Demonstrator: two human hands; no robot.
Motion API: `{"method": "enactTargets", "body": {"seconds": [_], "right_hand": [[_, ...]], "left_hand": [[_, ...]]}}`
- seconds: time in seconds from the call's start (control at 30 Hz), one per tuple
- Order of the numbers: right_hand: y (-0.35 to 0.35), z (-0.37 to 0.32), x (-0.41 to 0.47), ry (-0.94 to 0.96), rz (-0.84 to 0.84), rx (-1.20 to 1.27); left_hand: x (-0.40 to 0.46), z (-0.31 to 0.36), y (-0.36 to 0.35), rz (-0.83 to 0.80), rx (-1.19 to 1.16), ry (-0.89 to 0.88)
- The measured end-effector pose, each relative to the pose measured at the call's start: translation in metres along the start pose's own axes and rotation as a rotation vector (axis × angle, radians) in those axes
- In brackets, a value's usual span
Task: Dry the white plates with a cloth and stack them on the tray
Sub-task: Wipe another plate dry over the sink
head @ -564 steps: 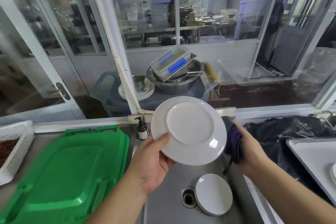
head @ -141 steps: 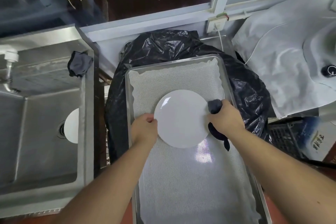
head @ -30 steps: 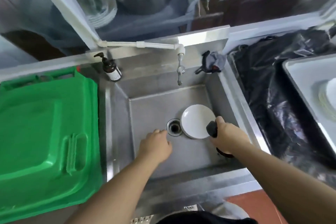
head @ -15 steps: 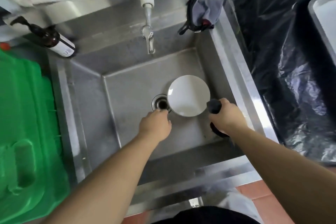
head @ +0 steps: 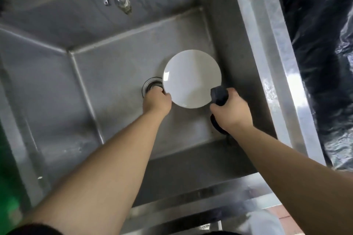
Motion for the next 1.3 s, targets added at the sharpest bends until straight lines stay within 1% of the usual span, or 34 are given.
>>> {"method": "enactTargets", "body": {"seconds": [0.13,0.33,0.4,0.53,0.77,0.9,1.07,1.23,1.3], "right_hand": [[-0.004,0.008,0.008,-0.013,0.014,0.052],[-0.008,0.018,0.017,-0.069,-0.007,0.093],[-0.010,0.021,0.017,-0.087,-0.008,0.100],[-0.011,0.024,0.015,-0.106,0.000,0.119],[-0.007,0.024,0.009,-0.114,0.007,0.114],[-0.006,0.025,0.007,-0.117,0.017,0.102],[-0.007,0.030,0.004,-0.108,0.029,0.121],[-0.011,0.035,-0.002,-0.109,0.019,0.136],[-0.012,0.036,-0.006,-0.115,0.020,0.134]], "left_hand": [[0.018,-0.003,-0.011,-0.008,-0.095,0.044],[0.031,-0.009,-0.021,-0.017,-0.435,0.127],[0.034,-0.009,-0.023,-0.021,-0.496,0.139],[0.034,-0.014,-0.027,-0.027,-0.536,0.153],[0.030,-0.015,-0.017,0.007,-0.484,0.157],[0.029,-0.012,-0.014,0.032,-0.495,0.181],[0.029,-0.012,-0.016,0.022,-0.506,0.203],[0.024,-0.012,-0.024,-0.023,-0.619,0.206],[0.022,-0.013,-0.028,-0.048,-0.698,0.211]]}}
Point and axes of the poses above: each hand's wrist, its own x-axis towards the middle knuckle, its own y-axis out of the back of the hand, z = x × y, the point moved 6 cm from there along x, towards the middle knuckle, and after that the axes turned 15 degrees about -z, right-handed, at the moved point
